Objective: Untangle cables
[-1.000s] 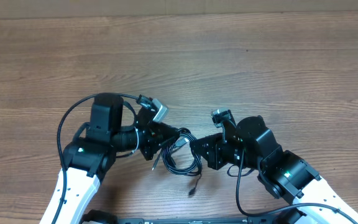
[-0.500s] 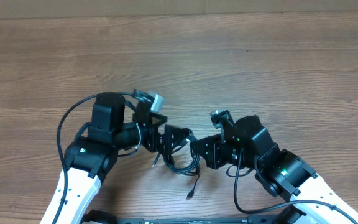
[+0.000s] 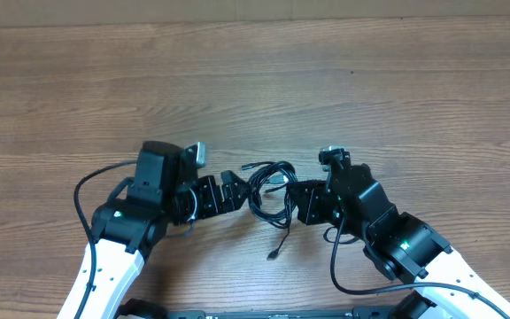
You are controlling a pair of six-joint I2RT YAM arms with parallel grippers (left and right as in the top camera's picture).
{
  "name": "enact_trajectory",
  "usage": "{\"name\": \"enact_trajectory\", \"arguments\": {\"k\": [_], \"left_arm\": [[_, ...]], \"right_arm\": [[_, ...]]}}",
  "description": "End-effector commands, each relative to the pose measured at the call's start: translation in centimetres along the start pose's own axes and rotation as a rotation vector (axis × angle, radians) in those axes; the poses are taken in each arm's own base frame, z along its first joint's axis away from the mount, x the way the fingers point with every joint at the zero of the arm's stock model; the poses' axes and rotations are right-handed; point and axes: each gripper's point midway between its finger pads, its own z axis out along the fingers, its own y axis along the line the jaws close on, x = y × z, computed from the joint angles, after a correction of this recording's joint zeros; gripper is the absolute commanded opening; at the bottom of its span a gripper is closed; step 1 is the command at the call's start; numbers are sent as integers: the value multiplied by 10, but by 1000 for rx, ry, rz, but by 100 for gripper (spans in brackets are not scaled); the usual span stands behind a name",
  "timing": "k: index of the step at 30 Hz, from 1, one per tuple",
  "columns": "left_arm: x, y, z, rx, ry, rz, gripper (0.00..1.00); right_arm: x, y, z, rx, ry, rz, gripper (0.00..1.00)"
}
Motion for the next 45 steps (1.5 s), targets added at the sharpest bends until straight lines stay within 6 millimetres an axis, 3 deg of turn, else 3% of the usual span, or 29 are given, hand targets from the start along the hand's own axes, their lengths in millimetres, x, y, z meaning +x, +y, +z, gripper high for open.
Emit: {"name": "enact_trajectory", "arguments": {"k": [1, 7, 14, 17, 25, 29, 35, 36, 39, 40, 41, 43, 45], "left_arm": [[-1, 10, -3, -63, -22, -144, 100], [4, 9, -2, -67, -9, -313, 100], [5, 6, -1, -60, -11, -463, 100], [0, 2, -1, -39, -28, -507, 100], [-4, -28, 5, 55, -37, -517, 83], [5, -34, 8, 52, -15, -538, 70], [4, -32, 10, 33, -39, -543, 21], [4, -32, 10, 32, -41, -562, 18], [-1, -32, 10, 37, -64, -587, 18], [-3, -33, 10, 41, -75, -584, 22], [-4, -34, 10, 47, -77, -581, 29], [-4, -34, 11, 46, -71, -582, 54], [-3, -32, 14, 36, -64, -586, 66]], "right_arm": [[-19, 3, -6, 20, -79, 60, 4], [-24, 16, -6, -39, -93, 112, 4], [-22, 25, -7, -101, -57, 474, 4], [-22, 26, -7, -107, -47, 552, 4], [-30, 33, -5, -146, -65, 602, 4], [-30, 33, -1, -141, -62, 603, 4], [-27, 40, -1, -171, -31, 597, 4], [-26, 42, -1, -180, -21, 596, 4], [-22, 45, -2, -195, 6, 594, 4], [-22, 46, -2, -197, 10, 593, 4], [-21, 47, -2, -200, 13, 594, 4], [-21, 47, -2, -200, 16, 615, 4], [-22, 48, -2, -205, 15, 628, 4]]}}
